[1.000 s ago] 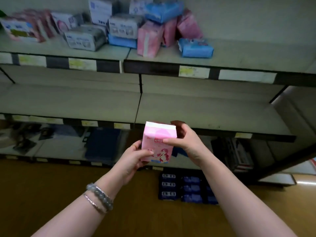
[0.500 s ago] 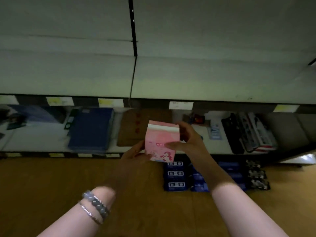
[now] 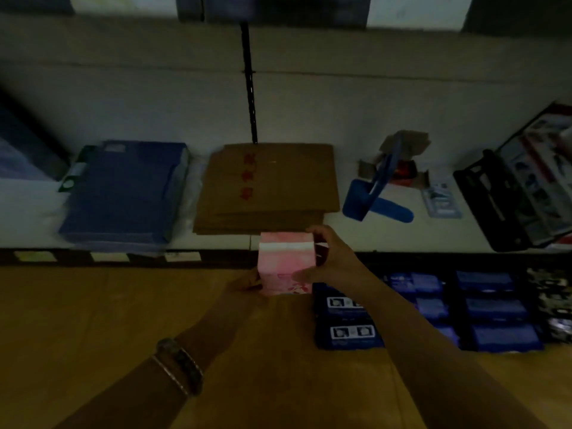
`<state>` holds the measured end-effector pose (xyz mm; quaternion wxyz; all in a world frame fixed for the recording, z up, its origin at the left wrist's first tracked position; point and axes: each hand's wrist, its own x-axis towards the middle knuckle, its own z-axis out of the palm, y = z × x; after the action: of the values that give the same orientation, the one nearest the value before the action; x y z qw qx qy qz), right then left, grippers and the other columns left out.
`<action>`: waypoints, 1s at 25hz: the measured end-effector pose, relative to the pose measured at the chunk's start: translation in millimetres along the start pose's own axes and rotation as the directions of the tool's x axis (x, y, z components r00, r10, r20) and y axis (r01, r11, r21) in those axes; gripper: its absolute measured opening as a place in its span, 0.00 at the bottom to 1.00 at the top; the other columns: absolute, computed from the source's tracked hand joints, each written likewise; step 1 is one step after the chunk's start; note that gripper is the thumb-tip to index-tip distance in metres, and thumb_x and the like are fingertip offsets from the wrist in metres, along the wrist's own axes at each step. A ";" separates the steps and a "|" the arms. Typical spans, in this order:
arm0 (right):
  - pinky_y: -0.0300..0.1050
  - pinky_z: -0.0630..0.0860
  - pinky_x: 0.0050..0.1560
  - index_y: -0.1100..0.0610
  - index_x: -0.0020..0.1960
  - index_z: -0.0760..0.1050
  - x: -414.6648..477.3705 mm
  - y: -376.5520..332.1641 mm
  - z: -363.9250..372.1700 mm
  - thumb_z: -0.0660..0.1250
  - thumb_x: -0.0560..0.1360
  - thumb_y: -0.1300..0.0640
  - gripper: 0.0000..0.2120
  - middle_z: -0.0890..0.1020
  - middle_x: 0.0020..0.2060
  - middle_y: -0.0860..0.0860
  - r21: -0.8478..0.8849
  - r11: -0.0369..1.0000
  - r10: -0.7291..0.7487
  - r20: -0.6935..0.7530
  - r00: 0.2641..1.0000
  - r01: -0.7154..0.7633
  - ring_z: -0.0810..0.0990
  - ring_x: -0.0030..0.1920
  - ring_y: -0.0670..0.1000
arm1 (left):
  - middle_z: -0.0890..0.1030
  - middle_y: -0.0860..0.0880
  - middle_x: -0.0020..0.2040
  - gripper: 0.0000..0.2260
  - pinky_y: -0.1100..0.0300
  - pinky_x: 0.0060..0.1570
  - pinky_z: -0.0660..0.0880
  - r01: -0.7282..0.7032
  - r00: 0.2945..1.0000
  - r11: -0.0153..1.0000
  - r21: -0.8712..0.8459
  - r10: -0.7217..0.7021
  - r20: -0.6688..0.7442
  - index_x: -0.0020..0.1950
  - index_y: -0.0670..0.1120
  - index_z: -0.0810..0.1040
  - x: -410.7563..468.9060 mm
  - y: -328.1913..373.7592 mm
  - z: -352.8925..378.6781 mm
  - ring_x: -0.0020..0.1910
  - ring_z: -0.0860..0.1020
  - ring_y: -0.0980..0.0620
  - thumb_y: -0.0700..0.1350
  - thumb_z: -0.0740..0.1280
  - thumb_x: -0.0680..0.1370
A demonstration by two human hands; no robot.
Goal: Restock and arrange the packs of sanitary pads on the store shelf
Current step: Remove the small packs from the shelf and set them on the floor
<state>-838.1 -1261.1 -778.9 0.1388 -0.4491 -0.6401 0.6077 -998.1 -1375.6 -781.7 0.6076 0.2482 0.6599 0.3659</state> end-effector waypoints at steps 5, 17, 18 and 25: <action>0.43 0.75 0.51 0.52 0.61 0.63 50.7 92.5 19.5 0.78 0.64 0.62 0.33 0.72 0.53 0.49 -0.243 0.970 0.025 0.072 0.997 -0.007 0.72 0.55 0.49 | 0.78 0.53 0.55 0.24 0.59 0.45 0.72 0.044 0.995 0.989 0.144 -0.057 0.086 0.62 0.53 0.72 77.4 -72.1 -8.6 0.48 0.76 0.50 0.28 0.59 0.74; 0.50 0.60 0.64 0.54 0.67 0.62 84.5 175.9 29.6 0.74 0.65 0.47 0.36 0.74 0.61 0.54 -0.751 0.660 -0.012 0.017 1.000 0.021 0.70 0.64 0.55 | 0.76 0.41 0.56 0.24 0.60 0.41 0.69 0.092 0.990 0.955 0.283 -0.119 0.080 0.64 0.46 0.73 151.1 -128.8 5.3 0.47 0.72 0.47 0.28 0.58 0.72; 0.50 0.59 0.65 0.54 0.67 0.62 86.3 178.9 30.4 0.74 0.66 0.46 0.36 0.73 0.62 0.54 -0.760 0.650 -0.008 0.009 1.000 0.012 0.69 0.64 0.55 | 0.75 0.41 0.54 0.23 0.62 0.37 0.68 0.085 0.990 0.956 0.282 -0.112 0.082 0.65 0.44 0.72 153.3 -129.7 6.0 0.43 0.71 0.49 0.27 0.58 0.73; 0.47 0.67 0.59 0.58 0.68 0.61 100.9 198.0 44.5 0.74 0.67 0.47 0.36 0.73 0.61 0.58 -0.711 0.703 0.034 -0.002 0.999 -0.025 0.71 0.62 0.58 | 0.73 0.45 0.58 0.22 0.55 0.51 0.70 0.117 0.991 0.965 0.233 -0.130 0.042 0.63 0.47 0.71 168.0 -137.9 7.3 0.62 0.70 0.41 0.28 0.58 0.74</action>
<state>-846.1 -1243.3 -1004.6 -0.0583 -0.4747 -0.8183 0.3189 -998.0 -1328.5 -994.0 0.6147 0.2857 0.6945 0.2413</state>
